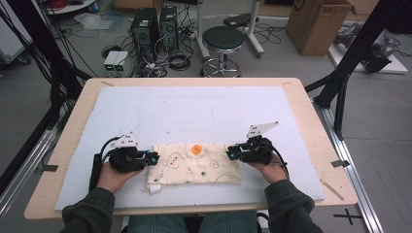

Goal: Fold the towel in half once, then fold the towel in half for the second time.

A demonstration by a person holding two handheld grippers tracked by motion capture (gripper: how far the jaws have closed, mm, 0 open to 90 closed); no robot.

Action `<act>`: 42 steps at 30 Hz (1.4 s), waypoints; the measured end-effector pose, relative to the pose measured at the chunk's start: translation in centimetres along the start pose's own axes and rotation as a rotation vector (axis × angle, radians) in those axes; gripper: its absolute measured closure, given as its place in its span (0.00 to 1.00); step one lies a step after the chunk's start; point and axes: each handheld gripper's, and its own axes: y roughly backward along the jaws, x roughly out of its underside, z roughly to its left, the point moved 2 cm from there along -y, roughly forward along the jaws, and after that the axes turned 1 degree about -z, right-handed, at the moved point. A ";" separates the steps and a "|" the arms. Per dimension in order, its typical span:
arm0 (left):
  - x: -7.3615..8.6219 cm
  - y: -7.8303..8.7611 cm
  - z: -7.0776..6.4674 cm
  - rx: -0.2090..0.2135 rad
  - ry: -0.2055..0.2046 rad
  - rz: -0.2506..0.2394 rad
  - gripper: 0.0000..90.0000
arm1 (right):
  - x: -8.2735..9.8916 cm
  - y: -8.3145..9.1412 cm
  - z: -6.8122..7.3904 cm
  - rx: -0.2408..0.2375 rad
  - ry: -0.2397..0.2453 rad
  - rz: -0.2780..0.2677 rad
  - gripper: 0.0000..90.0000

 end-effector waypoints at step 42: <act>-3.2 -0.2 3.3 -0.057 0.110 -0.012 0.56 | -4.1 -0.8 -2.0 0.057 -0.035 0.033 0.64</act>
